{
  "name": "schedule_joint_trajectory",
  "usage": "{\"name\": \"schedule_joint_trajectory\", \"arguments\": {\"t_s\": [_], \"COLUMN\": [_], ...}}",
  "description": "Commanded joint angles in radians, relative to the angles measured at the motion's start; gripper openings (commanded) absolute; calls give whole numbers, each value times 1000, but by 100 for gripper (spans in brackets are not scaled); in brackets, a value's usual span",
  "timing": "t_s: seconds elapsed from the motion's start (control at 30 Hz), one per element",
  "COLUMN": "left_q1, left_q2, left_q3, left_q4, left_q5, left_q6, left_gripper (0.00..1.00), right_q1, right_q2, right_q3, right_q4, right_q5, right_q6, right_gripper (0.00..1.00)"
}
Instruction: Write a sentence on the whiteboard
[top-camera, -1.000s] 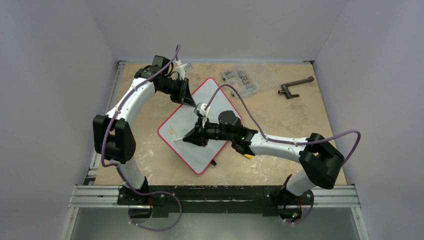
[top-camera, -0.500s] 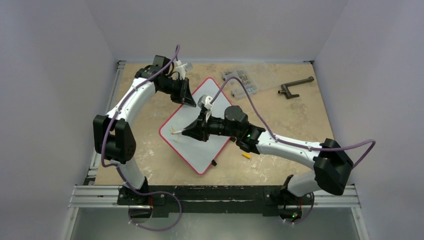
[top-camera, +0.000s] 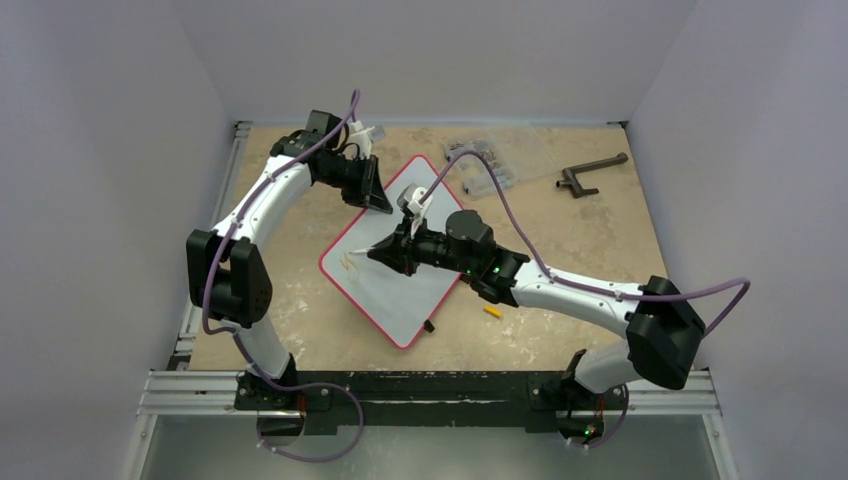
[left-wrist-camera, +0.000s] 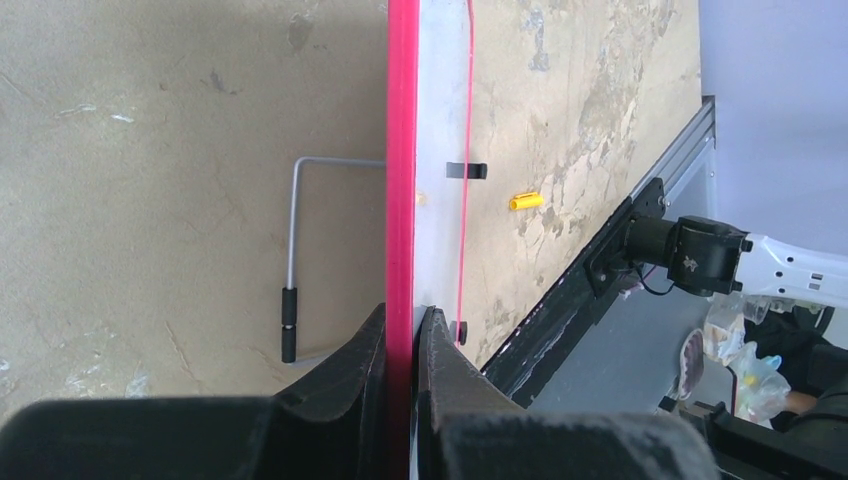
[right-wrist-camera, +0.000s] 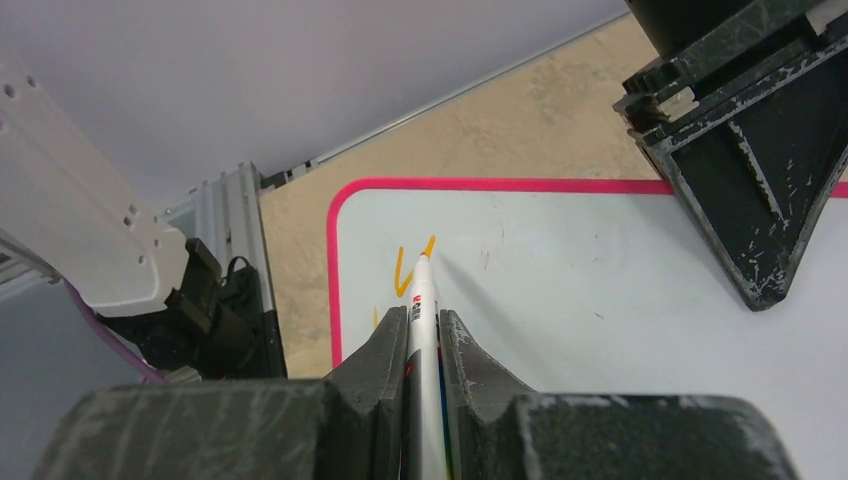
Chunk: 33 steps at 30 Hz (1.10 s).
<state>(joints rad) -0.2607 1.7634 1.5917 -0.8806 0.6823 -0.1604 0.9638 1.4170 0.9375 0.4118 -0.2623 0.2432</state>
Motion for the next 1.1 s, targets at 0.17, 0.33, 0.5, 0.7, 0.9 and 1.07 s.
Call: {"name": "schedule_joint_trajectory", "arguments": {"t_s": [0.17,0.33,0.5,0.7,0.9,1.07], "left_q1": [-8,-8,-8,-8,-8,-8], "left_q2": [13,13,15,16,21,21], "left_q3": [-1,-1,-2,-1,-1,1], "left_q4": [-4,-3,-2,-4,-6,-6], "left_q5": [-254,-247,-251,-249,-251,-259], "left_q6": [71,73,71,71,71,71], "left_gripper": [0,0,0,0,0,0], "right_q1": [-8,-11,-18,-19,-19,-19], "right_q2": [42,46,46,72,84,74], "right_q3": [51,52,49,52,18,-13], "right_q4": [11,14,22,18,22,16], "right_q5": [48,50,51,36,11,4], "right_q6": [-26,-26,-21,-25,-38,-43], "right_gripper": [0,0,0,0,0,0]}}
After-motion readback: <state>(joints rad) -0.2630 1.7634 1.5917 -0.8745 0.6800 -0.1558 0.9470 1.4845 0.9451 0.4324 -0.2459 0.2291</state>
